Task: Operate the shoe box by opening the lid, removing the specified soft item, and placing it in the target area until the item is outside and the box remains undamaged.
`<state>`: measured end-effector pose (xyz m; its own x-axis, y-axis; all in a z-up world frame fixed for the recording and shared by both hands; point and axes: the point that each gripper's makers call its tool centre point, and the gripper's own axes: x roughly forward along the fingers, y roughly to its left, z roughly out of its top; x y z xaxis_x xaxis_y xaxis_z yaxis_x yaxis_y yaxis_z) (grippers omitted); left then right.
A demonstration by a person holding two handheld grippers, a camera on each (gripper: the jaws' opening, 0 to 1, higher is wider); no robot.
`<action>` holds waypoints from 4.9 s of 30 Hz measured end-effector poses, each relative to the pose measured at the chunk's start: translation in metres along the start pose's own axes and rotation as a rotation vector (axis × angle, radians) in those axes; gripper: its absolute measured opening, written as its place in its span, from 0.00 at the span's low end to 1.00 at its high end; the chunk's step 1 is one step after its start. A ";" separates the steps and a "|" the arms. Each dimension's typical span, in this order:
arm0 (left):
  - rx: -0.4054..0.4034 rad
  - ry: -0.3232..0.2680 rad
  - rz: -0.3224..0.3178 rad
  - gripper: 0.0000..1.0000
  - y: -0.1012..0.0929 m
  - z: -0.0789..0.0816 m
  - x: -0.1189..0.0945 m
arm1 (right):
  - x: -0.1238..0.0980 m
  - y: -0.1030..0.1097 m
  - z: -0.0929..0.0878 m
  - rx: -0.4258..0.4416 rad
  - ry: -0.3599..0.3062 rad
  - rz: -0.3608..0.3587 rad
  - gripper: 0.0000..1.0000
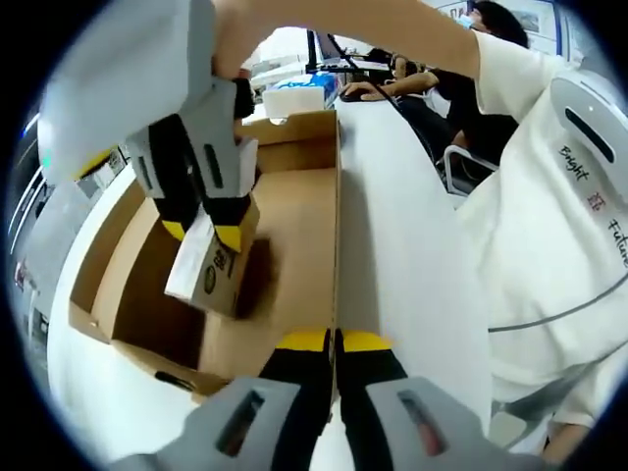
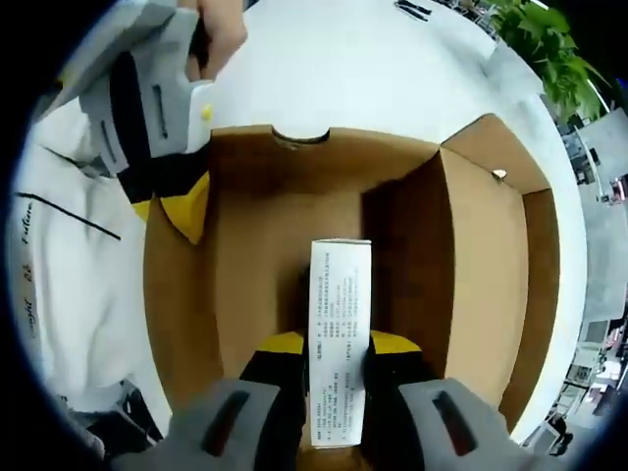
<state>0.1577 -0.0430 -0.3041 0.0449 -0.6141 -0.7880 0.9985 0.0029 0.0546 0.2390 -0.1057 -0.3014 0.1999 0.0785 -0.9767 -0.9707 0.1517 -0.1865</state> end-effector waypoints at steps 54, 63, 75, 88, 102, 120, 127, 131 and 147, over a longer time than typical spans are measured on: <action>-0.020 0.014 -0.013 0.01 0.001 0.000 0.001 | -0.089 0.007 -0.053 0.234 -0.155 0.067 0.20; -0.015 0.006 -0.013 0.01 0.001 0.000 0.001 | -0.102 0.008 -0.071 0.232 -0.191 0.067 0.20; -0.023 0.008 -0.003 0.01 0.002 0.000 0.001 | -0.119 0.020 -0.100 0.284 -0.185 0.050 0.20; -0.050 0.032 -0.013 0.01 -0.002 0.001 0.002 | -0.126 0.037 -0.123 0.294 -0.127 0.031 0.20; -0.026 0.014 -0.013 0.01 -0.006 0.002 0.001 | -0.122 0.042 -0.137 0.311 -0.212 0.027 0.20; -0.019 0.017 -0.012 0.01 -0.010 0.005 0.004 | -0.117 0.073 -0.184 0.293 -0.248 0.042 0.20; -0.023 0.019 -0.012 0.01 -0.006 0.004 0.003 | -0.103 0.093 -0.214 0.216 -0.184 0.009 0.20; -0.019 0.010 -0.006 0.01 -0.005 0.004 0.002 | -0.098 0.102 -0.226 0.220 -0.185 0.032 0.20; -0.019 0.011 -0.008 0.01 0.000 0.002 0.000 | -0.106 0.109 -0.266 0.039 -0.143 -0.033 0.20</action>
<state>0.1578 -0.0445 -0.3026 0.0375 -0.6058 -0.7947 0.9992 0.0133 0.0370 0.0764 -0.3592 -0.2464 0.2513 0.2116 -0.9445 -0.9578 0.1948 -0.2112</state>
